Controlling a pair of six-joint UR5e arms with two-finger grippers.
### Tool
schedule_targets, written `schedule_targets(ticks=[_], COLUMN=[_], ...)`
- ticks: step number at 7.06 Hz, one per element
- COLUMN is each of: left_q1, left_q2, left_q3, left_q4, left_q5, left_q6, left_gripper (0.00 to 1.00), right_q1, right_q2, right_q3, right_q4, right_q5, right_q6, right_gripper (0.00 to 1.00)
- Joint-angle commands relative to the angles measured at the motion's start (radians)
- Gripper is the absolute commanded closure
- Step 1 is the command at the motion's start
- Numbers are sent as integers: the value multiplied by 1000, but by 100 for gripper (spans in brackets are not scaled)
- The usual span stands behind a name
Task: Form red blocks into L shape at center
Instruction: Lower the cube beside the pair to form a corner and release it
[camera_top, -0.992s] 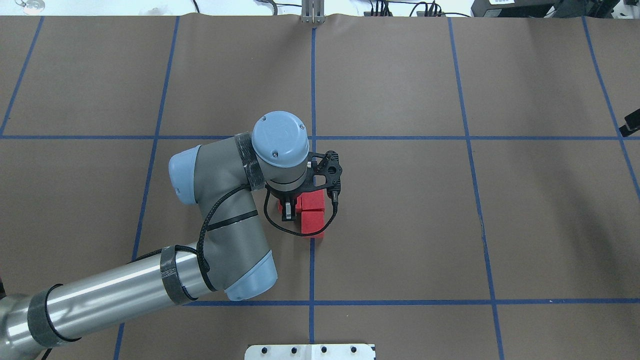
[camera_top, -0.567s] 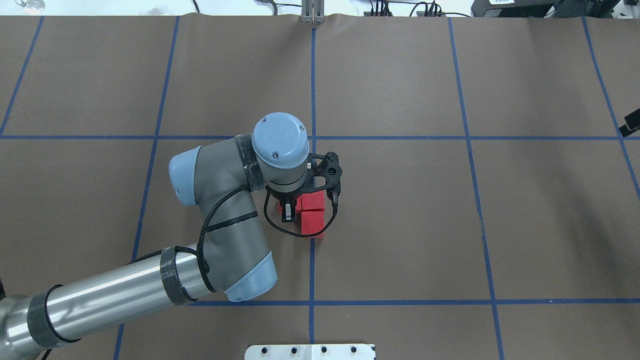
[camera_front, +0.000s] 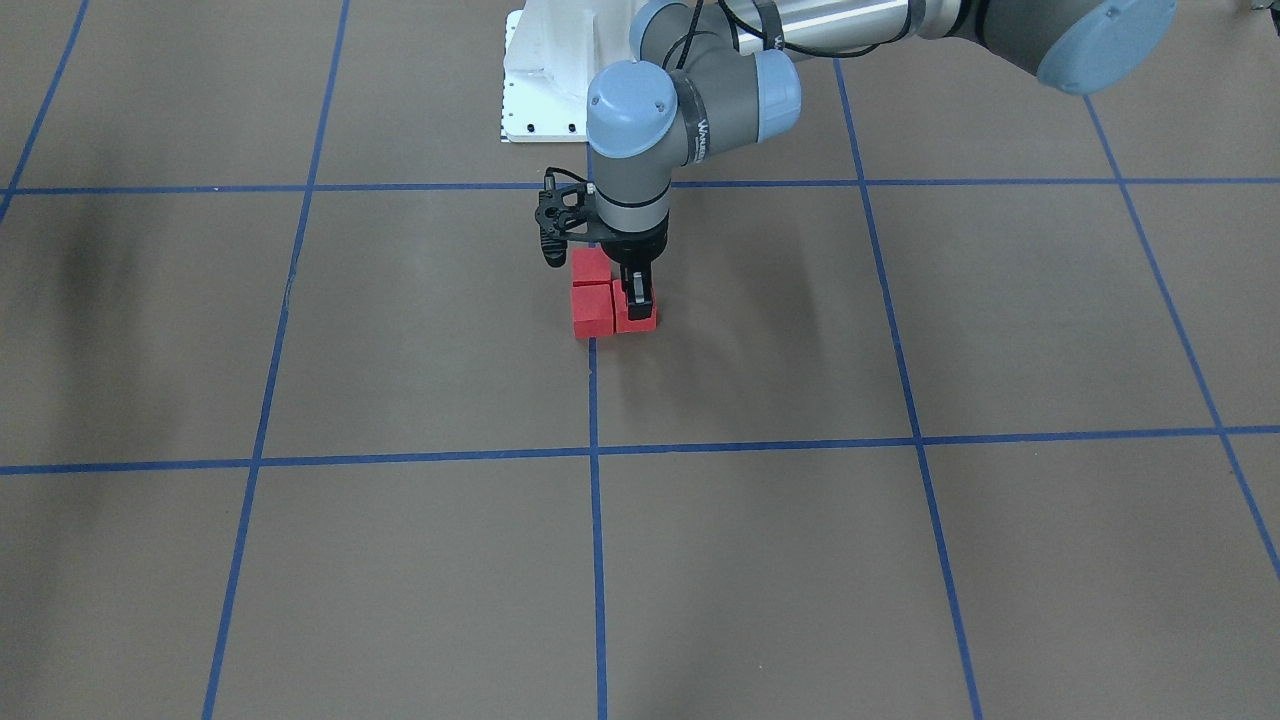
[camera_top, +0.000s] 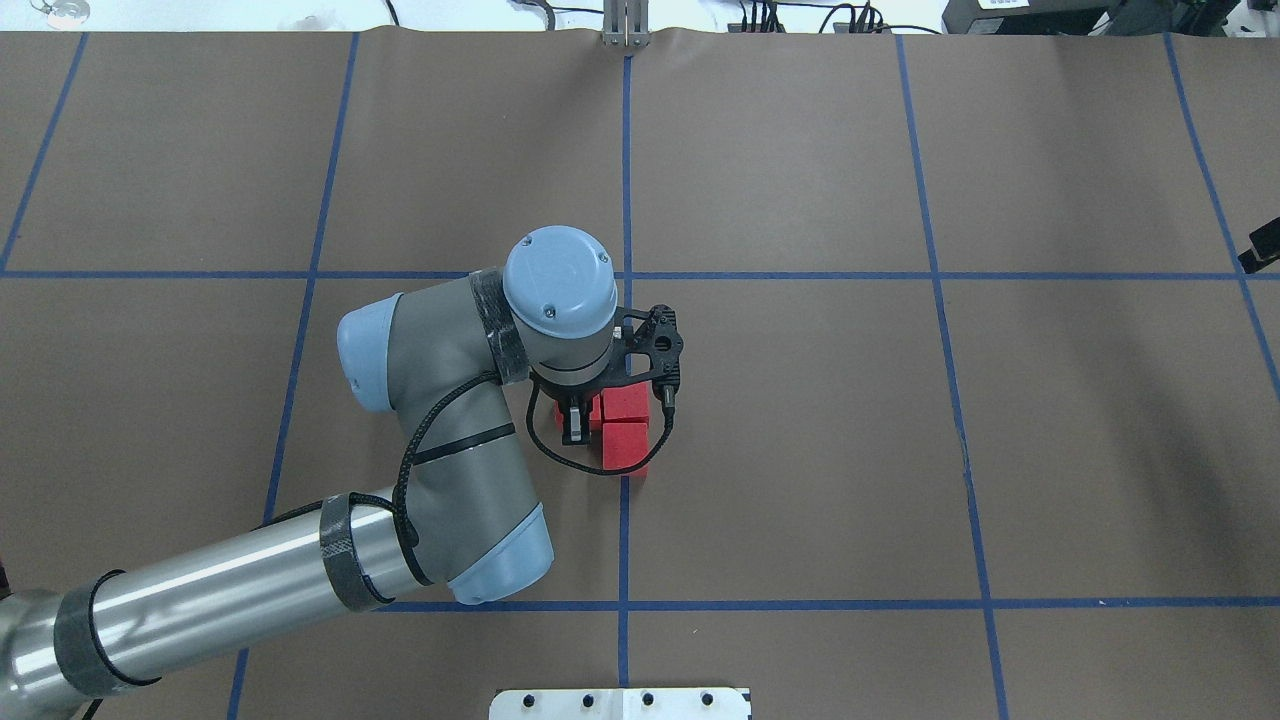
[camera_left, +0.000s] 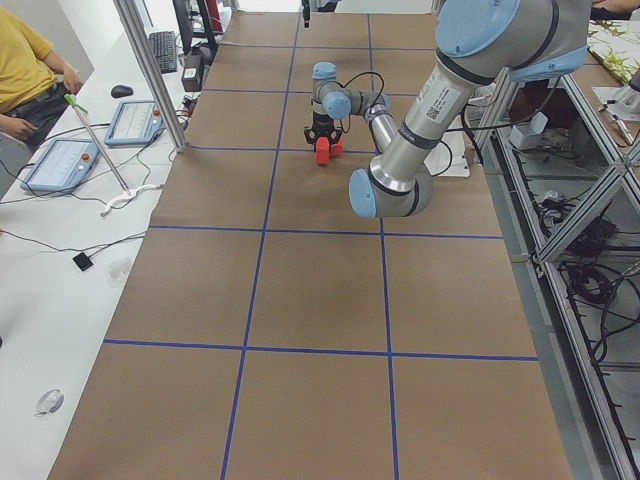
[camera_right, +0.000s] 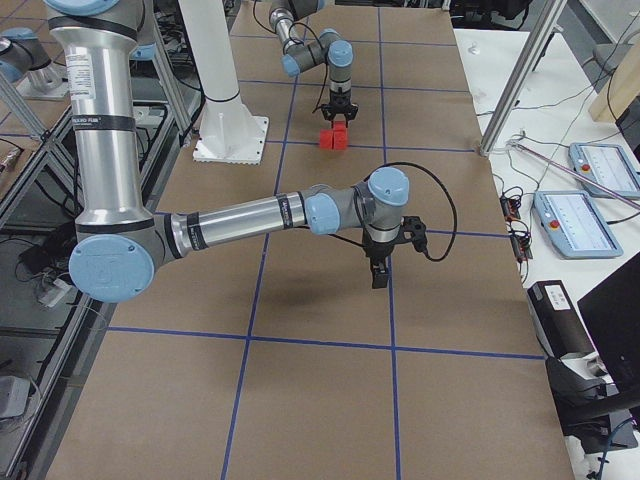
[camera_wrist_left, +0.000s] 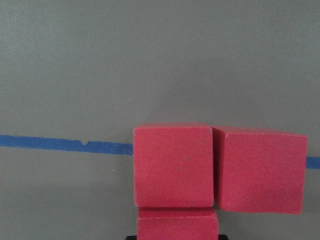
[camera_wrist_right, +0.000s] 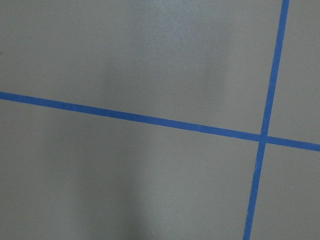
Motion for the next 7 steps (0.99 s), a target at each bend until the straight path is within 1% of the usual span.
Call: schedule_targets(ticks=[1, 3, 4, 6, 7], left_q1=[12, 11, 6, -6, -12], left_q2=[0, -1, 2, 5, 11], left_q3=[-1, -5, -11, -27, -73], left_q4=[-2, -2, 0, 2, 20], left_q5=[36, 41, 39, 39, 39], left_q6=[2, 5, 8, 9, 9], left_gripper=[27, 19, 12, 10, 1], right_q1=[-1, -1, 1, -1, -1], right_q2=[0, 0, 0, 0, 0], right_q3=[-2, -2, -2, -2, -2], right_q4=[0, 0, 0, 0, 0], right_q5=[0, 0, 0, 0, 0], right_q6=[1, 0, 0, 0, 1], right_gripper=[0, 1, 0, 0, 0])
